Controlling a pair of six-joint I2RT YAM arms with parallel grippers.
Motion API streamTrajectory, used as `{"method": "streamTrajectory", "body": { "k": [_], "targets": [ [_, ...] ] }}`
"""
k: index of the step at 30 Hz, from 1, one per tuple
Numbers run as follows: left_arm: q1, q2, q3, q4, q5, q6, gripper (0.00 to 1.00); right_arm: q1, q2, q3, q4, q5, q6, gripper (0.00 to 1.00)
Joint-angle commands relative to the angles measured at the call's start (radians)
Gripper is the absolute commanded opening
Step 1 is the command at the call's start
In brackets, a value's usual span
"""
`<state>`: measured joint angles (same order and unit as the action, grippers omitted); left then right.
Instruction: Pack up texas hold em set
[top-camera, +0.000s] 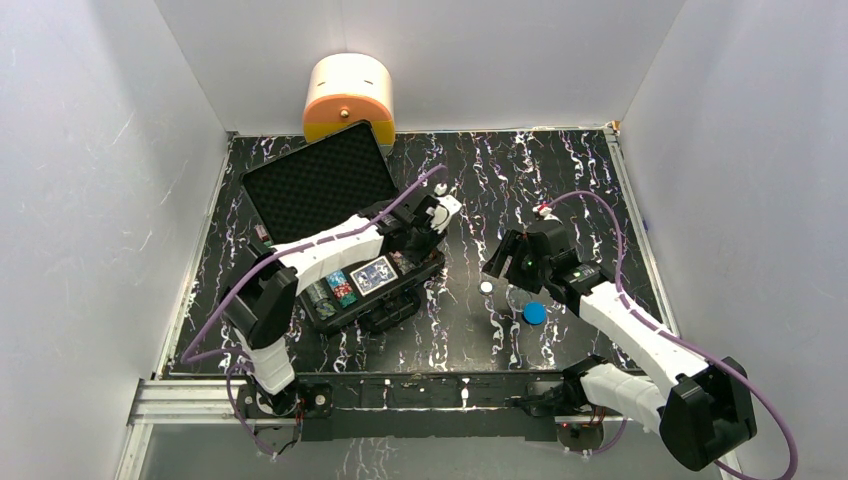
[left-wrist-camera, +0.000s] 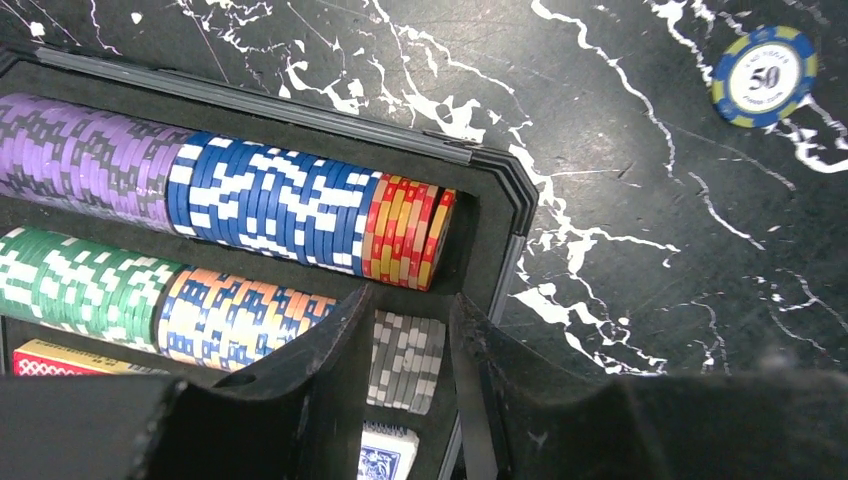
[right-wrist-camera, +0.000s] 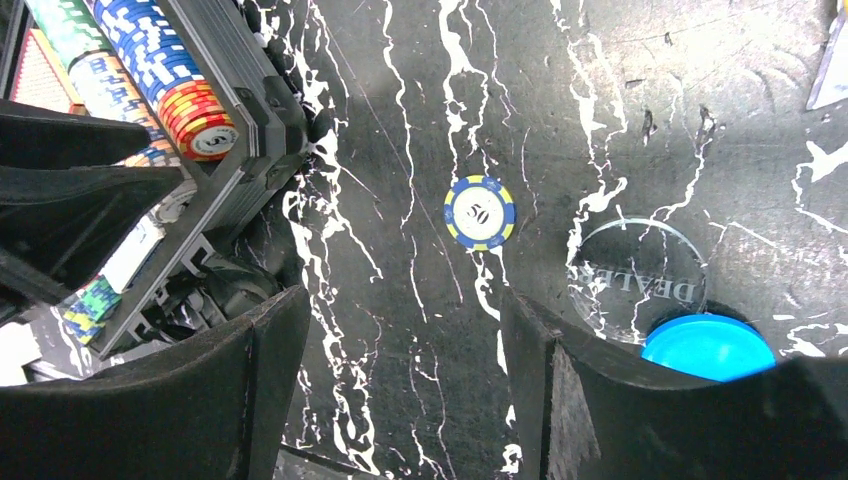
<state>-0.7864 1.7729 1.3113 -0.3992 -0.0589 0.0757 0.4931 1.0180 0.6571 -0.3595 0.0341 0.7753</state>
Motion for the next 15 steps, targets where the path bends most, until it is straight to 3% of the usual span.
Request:
{"method": "streamTrajectory", "body": {
  "k": [1,12,15],
  "targets": [
    [0.003,-0.139,0.03,0.009,0.037,-0.045,0.36,-0.001,0.012,0.021,0.01,0.025,-0.07,0.77],
    [0.003,-0.444,-0.186,0.113,-0.093,-0.264,0.51,0.011,0.284,0.169,-0.09,0.092,-0.212,0.74],
    [0.003,-0.54,-0.246,0.127,-0.155,-0.325,0.59,0.04,0.329,0.2,-0.103,0.117,-0.215,0.73]
  ]
}}
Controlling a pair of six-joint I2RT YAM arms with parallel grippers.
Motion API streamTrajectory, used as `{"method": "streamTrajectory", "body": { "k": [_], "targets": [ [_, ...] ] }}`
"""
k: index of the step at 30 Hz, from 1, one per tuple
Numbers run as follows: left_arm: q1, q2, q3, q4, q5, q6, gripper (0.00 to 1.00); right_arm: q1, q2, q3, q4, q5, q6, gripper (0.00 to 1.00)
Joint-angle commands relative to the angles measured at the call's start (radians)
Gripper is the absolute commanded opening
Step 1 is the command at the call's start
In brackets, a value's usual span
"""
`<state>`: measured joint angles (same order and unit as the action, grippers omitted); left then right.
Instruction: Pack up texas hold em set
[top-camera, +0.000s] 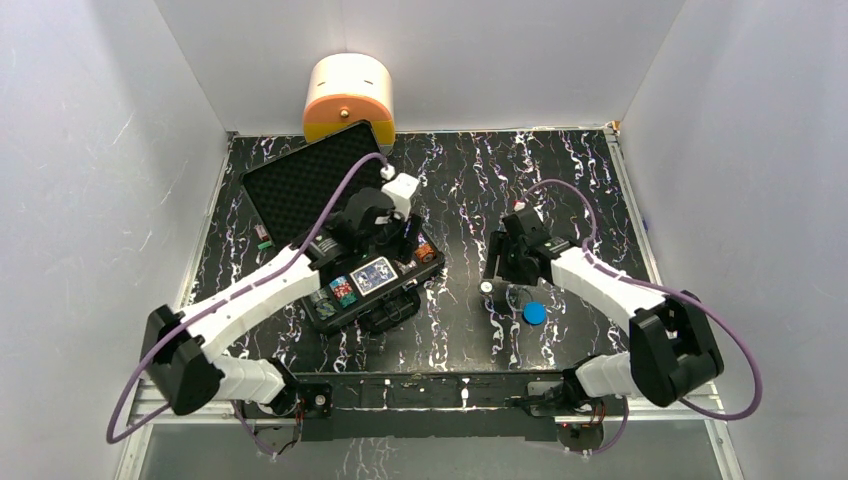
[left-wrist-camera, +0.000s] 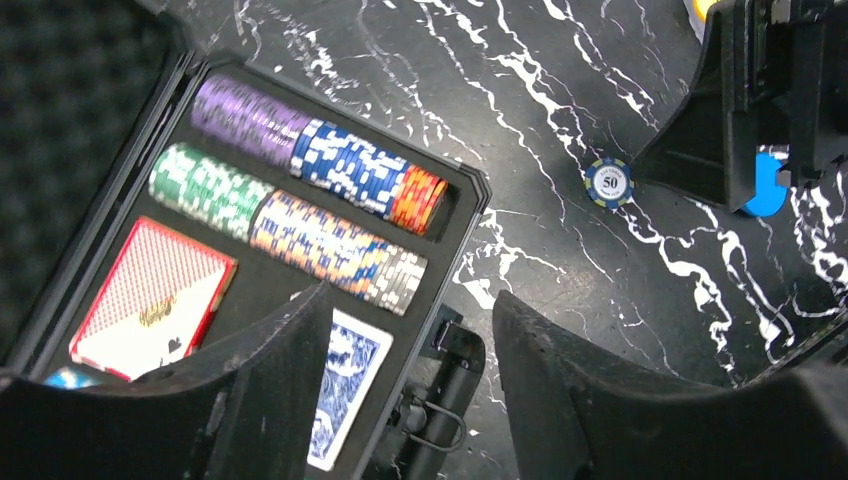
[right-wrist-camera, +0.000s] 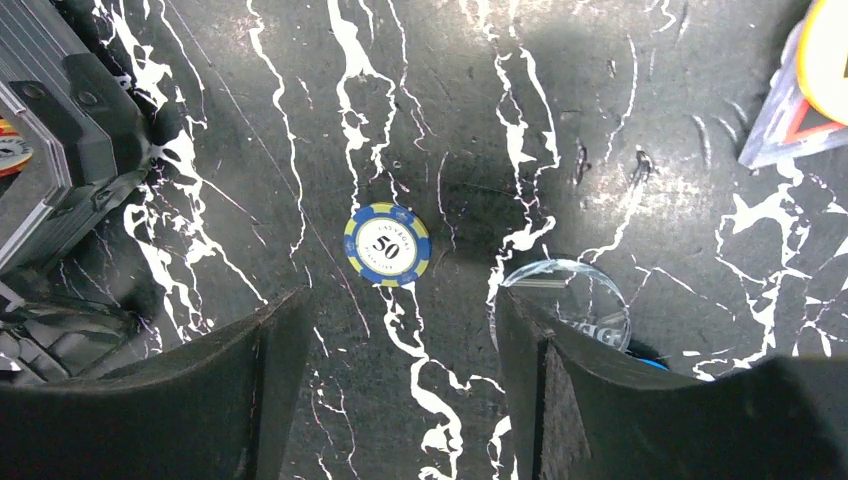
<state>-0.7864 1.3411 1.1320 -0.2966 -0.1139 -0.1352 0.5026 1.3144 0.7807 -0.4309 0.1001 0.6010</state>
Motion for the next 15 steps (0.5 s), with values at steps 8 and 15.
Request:
{"method": "streamTrajectory", "body": {
  "k": [8,15],
  "targets": [
    [0.003,-0.337,-0.249,0.075,-0.219,-0.251,0.78,0.124,0.134,0.125,-0.051,0.173,-0.01,0.7],
    [0.003,-0.426,-0.325,0.074,-0.187,-0.309,0.86,0.135,0.22,0.149,-0.055,0.166,0.006,0.7]
  ]
}}
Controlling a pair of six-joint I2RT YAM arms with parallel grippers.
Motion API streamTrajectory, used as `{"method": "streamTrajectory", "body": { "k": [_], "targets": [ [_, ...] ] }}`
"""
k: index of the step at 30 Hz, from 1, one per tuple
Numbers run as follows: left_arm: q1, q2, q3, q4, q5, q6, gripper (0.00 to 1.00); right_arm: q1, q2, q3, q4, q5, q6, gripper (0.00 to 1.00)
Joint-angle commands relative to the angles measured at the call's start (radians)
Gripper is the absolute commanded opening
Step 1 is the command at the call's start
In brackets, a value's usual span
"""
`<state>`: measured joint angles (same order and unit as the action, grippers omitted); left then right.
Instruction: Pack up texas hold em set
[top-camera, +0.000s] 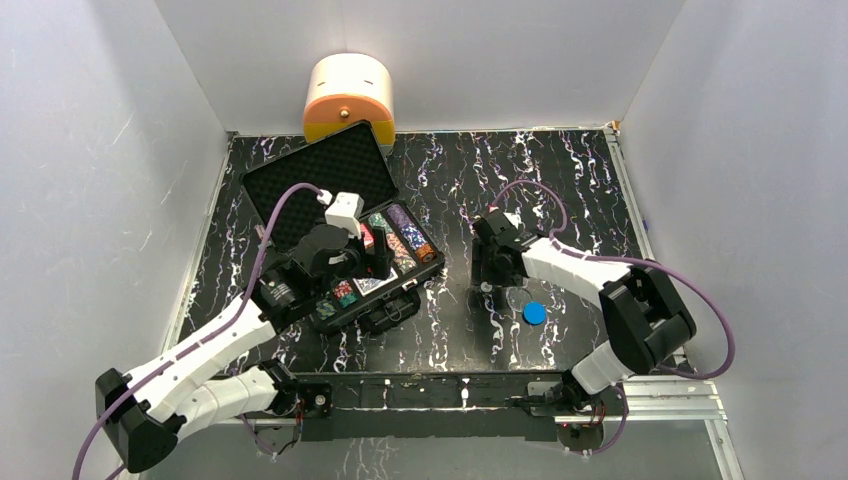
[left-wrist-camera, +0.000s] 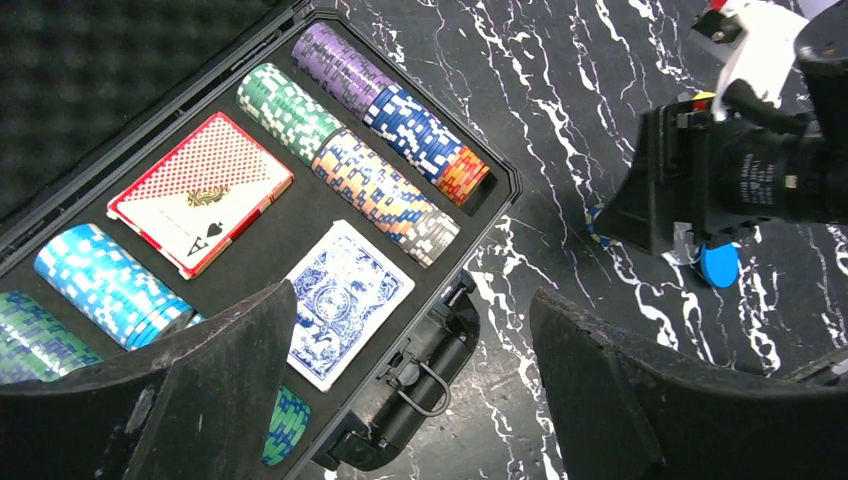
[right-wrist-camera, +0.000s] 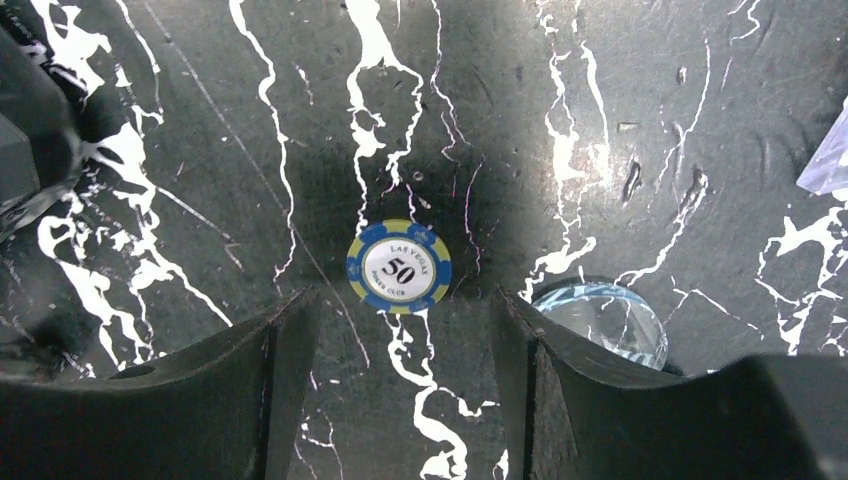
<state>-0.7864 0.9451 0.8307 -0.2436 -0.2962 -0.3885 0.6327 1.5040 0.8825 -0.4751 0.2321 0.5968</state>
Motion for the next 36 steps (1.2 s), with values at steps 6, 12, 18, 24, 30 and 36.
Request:
{"method": "streamTrajectory", "body": {
  "k": [6,12,18,24,30,36],
  "targets": [
    [0.003,-0.009,-0.042,0.014,0.008,-0.09,0.86,0.005,0.076,0.065,0.002,0.035,-0.015,0.67],
    [0.003,0.01,-0.051,0.027,0.024,-0.104,0.87,0.007,0.126,0.068,-0.002,0.008,-0.028,0.61],
    [0.003,0.025,-0.058,0.031,0.028,-0.112,0.87,0.006,0.167,0.058,-0.023,0.003,-0.034,0.43],
    [0.004,0.059,-0.067,0.037,0.069,-0.13,0.88,0.006,0.136,0.061,-0.031,0.018,-0.018,0.4],
    [0.003,0.118,-0.09,0.116,0.221,-0.188,0.93,0.006,0.007,0.073,-0.027,0.034,0.017,0.42],
    [0.003,0.195,-0.125,0.291,0.354,-0.262,0.91,0.005,-0.104,0.067,-0.024,-0.032,0.055,0.43]
  ]
}}
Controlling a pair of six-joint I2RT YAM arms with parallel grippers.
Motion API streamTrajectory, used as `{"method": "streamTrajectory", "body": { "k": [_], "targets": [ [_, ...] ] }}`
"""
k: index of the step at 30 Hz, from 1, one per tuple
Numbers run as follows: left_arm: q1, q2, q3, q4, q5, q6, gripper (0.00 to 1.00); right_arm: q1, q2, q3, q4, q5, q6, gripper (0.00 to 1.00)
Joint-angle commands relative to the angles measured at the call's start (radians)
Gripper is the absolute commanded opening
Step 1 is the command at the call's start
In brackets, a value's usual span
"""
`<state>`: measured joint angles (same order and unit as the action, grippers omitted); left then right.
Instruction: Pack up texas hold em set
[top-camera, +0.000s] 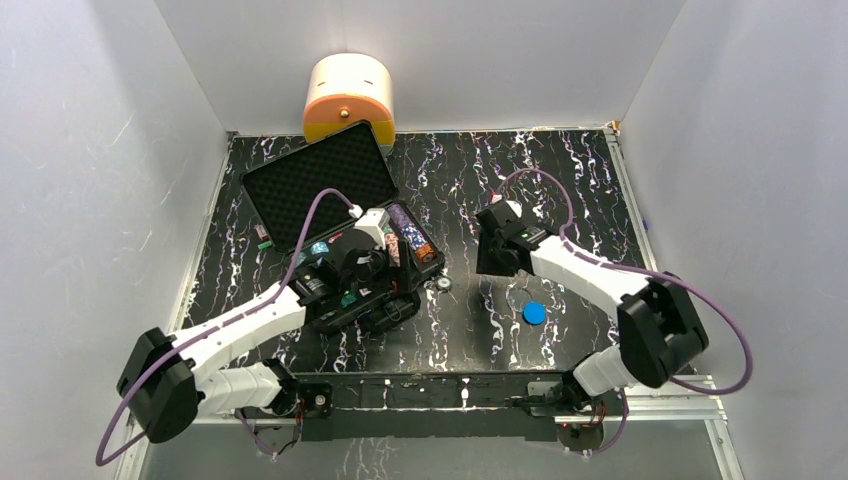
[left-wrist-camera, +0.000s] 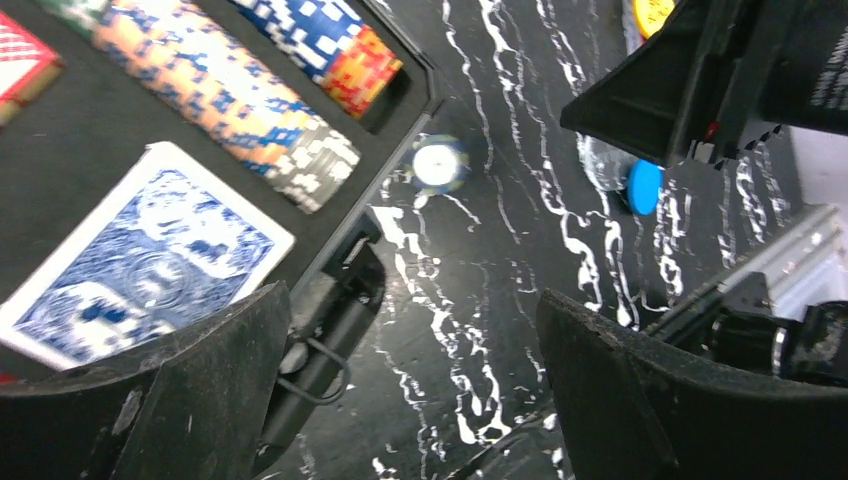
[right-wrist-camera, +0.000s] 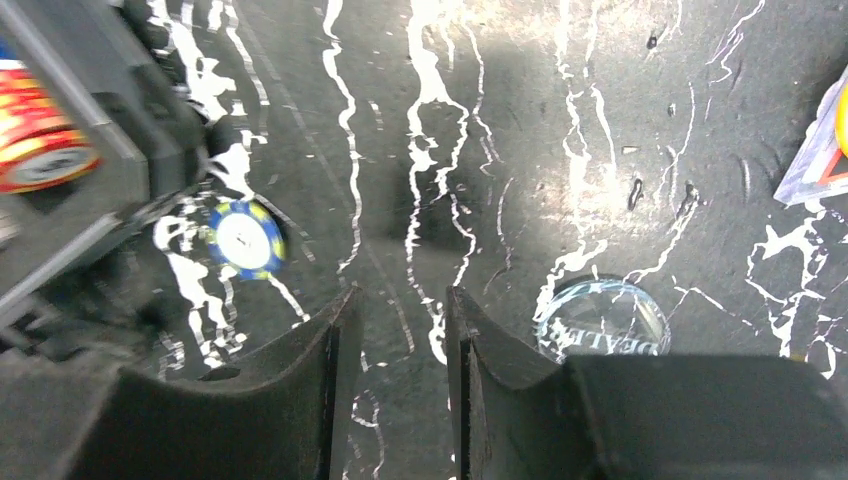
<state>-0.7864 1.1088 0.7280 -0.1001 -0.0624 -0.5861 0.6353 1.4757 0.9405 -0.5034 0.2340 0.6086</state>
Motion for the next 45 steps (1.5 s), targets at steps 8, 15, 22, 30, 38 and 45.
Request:
{"method": "streamTrajectory", "body": {
  "k": [8,15,22,30,38,45],
  "targets": [
    [0.001,0.121,-0.032,0.235,0.089,-0.151,0.81,0.006,-0.067,-0.001,0.034,-0.093,0.051,0.5],
    [0.001,0.031,0.007,0.055,-0.17,-0.157,0.75,0.107,0.025,0.012,0.133,-0.094,-0.002,0.55],
    [0.003,-0.064,0.074,-0.092,-0.374,-0.111,0.8,0.246,0.144,0.047,0.214,0.051,-0.028,0.62],
    [0.01,-0.086,0.088,-0.134,-0.42,-0.094,0.8,0.336,0.212,0.039,0.336,0.112,-0.127,0.71],
    [0.018,-0.082,0.089,-0.136,-0.42,-0.092,0.81,0.351,0.301,0.008,0.419,0.119,-0.176,0.67],
    [0.021,-0.076,0.091,-0.145,-0.412,-0.092,0.81,0.35,0.35,-0.025,0.458,0.109,-0.194,0.45]
  ]
}}
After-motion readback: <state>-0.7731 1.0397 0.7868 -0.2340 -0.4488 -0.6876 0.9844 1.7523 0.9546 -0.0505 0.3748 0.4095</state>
